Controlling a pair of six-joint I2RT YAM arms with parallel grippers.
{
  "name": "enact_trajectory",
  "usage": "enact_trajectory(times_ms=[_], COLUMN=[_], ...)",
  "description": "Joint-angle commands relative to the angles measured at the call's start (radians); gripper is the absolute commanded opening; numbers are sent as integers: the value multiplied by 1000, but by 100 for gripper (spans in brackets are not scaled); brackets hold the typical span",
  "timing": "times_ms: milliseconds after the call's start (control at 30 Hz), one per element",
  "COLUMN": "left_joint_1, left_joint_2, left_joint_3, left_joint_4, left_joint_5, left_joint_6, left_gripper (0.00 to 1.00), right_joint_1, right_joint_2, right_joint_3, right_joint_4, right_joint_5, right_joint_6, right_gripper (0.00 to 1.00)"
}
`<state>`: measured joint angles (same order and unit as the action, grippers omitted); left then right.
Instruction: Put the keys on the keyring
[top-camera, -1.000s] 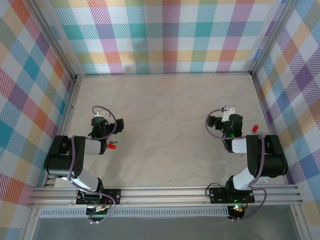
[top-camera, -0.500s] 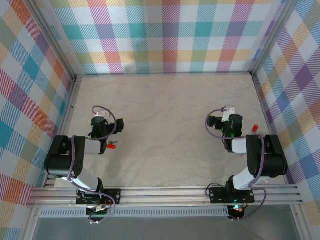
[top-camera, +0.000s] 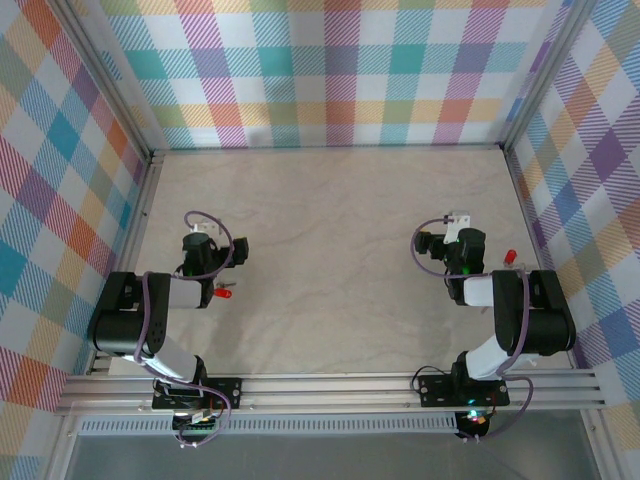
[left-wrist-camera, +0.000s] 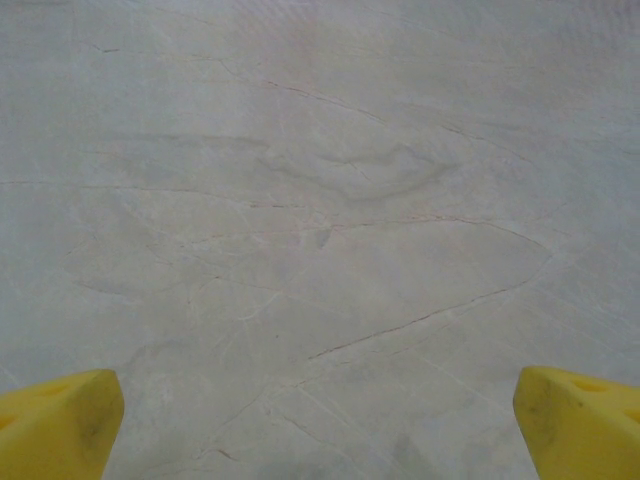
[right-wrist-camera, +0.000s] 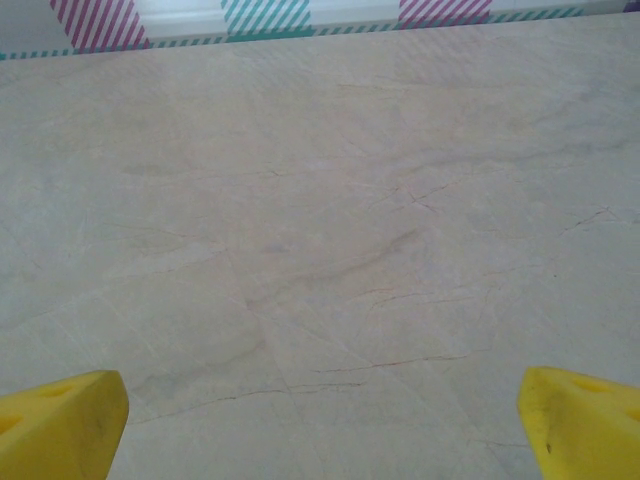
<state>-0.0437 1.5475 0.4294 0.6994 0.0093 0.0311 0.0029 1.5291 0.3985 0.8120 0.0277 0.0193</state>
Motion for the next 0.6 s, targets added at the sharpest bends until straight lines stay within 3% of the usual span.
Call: enact_trajectory(times_ms=[0,100,167,267,333,400,567], left_joint_1=[-1,-1,-1,-4,-4,0,-16], left_joint_2=[-131,-254,-322,-382,-385,-380,-334], left_joint_3=[123,248,292,387,458,467,432], left_joint_4=[-251,-527,-616,-795,-959,-1102,-1105], left_joint_5=[4,-22,-12,1,-84,-240,-91], left_joint_6=[-14,-72,-128,-217,-367,-506,-378], left_gripper=[100,100,100,100,100,100,100], right_joint_1=[0,-1,-1,0,-8,-56,-208], right_joint_2=[-157,-310,-378,-456,-485,-482,-341], right_joint_3=[16,112,168,257,286,287,377], right_joint_4=[-120,-443,-618,-931,-1102,-1153,-1269], right_joint_5=[41,94,167,340,458,427,324], right_joint_6=[25,-1,54,262,411,444,569], right_gripper=[100,100,100,100,100,100,100])
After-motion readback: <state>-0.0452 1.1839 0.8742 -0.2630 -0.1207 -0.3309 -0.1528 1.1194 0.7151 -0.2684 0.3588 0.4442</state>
